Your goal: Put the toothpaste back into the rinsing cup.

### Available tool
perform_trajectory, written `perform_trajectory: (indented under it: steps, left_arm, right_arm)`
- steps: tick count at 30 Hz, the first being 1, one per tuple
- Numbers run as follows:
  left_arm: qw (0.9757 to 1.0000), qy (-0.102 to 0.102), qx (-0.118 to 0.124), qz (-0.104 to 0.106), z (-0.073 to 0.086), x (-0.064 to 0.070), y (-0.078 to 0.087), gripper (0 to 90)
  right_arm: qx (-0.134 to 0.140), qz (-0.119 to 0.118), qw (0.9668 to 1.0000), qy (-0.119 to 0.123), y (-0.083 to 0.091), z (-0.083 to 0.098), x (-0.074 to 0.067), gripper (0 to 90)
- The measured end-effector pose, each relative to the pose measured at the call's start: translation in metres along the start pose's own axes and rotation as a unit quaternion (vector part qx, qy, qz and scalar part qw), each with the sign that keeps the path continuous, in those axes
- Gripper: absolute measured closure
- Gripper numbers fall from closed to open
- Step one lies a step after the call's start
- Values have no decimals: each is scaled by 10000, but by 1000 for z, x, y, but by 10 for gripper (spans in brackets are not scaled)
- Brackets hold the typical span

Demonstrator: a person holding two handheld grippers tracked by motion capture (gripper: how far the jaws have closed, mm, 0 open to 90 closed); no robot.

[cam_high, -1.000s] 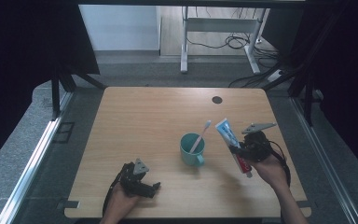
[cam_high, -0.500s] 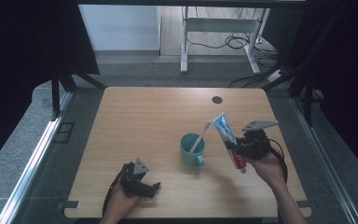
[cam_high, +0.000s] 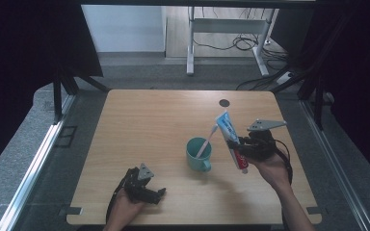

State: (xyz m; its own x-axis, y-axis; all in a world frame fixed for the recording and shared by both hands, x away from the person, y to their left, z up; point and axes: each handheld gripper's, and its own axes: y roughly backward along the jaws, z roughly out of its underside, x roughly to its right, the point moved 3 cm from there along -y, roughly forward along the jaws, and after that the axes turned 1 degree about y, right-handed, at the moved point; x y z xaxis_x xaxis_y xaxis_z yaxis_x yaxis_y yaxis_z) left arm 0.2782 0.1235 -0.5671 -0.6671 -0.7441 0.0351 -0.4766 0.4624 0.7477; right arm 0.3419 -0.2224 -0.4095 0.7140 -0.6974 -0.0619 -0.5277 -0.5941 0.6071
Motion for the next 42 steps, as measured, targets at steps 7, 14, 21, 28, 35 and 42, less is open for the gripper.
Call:
perform_trajectory:
  steps: [7,14,21,28,35,42]
  left_arm:
    - [10000,-2,1,0,0,0,0,0]
    - [10000,-5,-1,-1,0,0,0,0]
    - [10000,7,4,2,0,0,0,0]
    - [10000,11,4,4,0,0,0,0]
    - [10000,0,-3,14,0,0,0,0]
    - [10000,-9,-1,34,0,1,0,0]
  right_arm:
    - [90,-45,9999,59,-2,-10,-6,707]
    - [192,-85,9996,163,-6,-21,-13,708]
    - [263,-118,9993,219,-13,-32,-19,708]
    - [304,-147,9991,269,-21,-42,-24,708]
    - [337,-165,9988,301,-29,-50,-28,708]
    - [366,-175,9985,355,-38,-60,-32,708]
